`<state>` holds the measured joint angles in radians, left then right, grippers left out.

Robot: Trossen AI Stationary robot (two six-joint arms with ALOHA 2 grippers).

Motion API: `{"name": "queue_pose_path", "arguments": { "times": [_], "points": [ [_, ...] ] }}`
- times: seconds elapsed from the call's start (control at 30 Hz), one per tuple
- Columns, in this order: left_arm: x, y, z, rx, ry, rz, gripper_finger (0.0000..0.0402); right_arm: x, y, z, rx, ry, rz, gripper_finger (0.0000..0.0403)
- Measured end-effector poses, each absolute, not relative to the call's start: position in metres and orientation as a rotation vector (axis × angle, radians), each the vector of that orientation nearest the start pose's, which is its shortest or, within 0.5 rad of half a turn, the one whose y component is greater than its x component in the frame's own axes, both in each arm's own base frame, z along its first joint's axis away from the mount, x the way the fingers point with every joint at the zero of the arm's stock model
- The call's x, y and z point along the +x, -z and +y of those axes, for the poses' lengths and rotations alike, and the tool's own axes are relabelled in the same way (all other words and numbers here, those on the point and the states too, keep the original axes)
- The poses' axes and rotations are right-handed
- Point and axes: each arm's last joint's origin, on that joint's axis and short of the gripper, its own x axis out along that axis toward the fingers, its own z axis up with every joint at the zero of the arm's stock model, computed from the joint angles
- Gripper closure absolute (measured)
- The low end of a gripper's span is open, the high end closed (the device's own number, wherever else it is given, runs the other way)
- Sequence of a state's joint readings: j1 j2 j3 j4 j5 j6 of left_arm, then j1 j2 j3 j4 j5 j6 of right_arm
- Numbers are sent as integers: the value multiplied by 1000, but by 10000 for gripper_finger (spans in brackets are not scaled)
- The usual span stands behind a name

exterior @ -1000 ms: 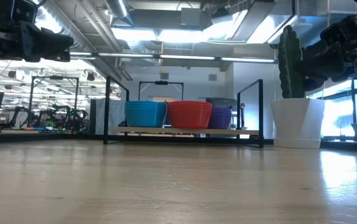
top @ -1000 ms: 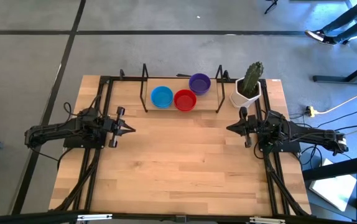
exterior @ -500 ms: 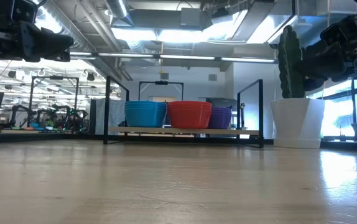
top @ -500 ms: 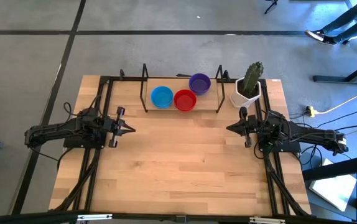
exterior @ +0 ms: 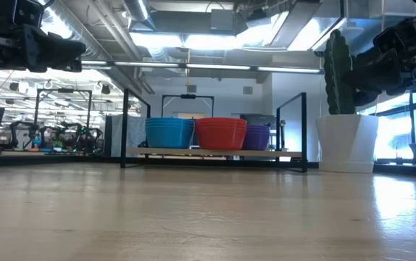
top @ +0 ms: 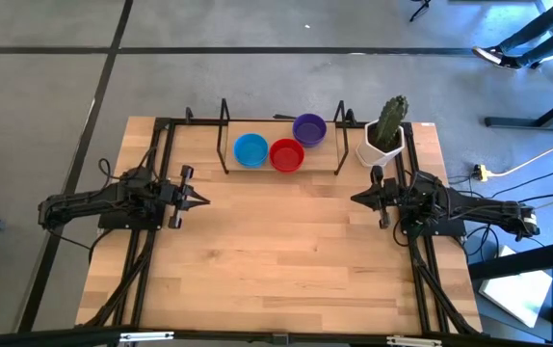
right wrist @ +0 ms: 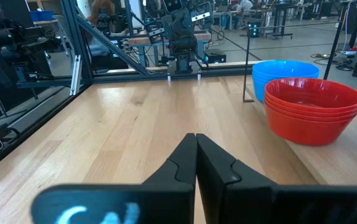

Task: Pick & Place Mini bowls
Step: Return to Home Position

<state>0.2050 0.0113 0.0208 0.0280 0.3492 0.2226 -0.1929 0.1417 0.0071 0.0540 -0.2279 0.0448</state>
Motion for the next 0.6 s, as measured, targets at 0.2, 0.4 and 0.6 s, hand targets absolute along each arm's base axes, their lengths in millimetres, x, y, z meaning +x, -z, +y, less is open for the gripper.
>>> {"name": "queue_pose_path", "arguments": {
  "times": [0.2,0.4,0.6],
  "points": [
    [95,-172,10,232,140,-52,391,104,-160,-14,62,-33,80,395],
    [95,-172,10,232,140,-52,396,104,-160,-14,61,-33,80,395],
    [95,-172,10,232,140,-52,391,104,-159,-14,62,-33,80,395]
  ]
}}
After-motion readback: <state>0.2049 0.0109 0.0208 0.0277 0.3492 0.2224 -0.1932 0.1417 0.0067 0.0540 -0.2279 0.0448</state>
